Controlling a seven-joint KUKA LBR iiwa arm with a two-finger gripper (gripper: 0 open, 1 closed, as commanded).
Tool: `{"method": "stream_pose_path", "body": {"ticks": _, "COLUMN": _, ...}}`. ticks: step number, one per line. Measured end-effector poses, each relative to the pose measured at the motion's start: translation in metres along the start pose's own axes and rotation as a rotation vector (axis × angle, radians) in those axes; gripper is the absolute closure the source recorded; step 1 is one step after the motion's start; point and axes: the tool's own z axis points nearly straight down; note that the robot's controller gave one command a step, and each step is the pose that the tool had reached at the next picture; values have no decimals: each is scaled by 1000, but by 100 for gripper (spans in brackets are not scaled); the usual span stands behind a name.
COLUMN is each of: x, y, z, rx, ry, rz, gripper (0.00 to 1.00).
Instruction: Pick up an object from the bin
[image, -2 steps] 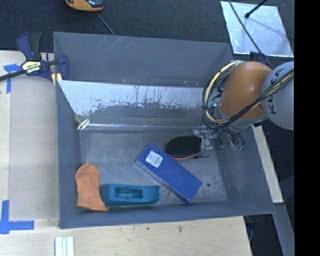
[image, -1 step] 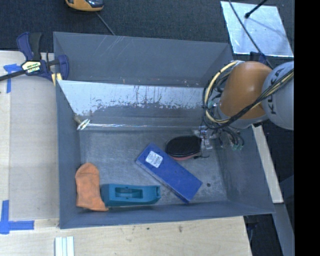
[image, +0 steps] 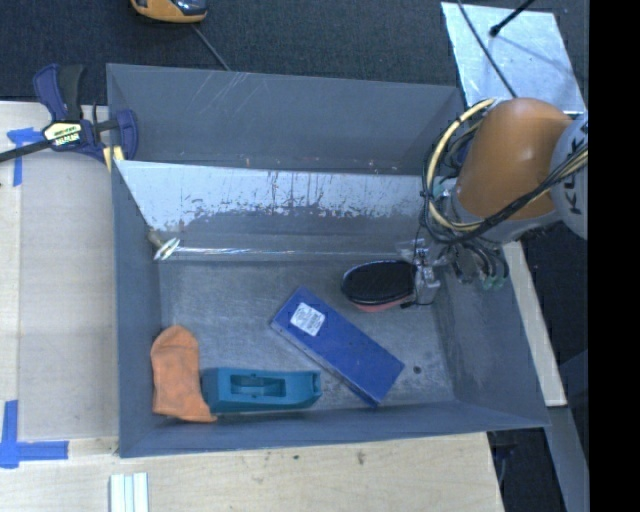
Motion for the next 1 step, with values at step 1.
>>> {"method": "stream_pose_path", "body": {"ticks": 1, "x": -16, "y": 27, "z": -63, "rx": 2, "ry": -6, "rz": 12, "gripper": 100}}
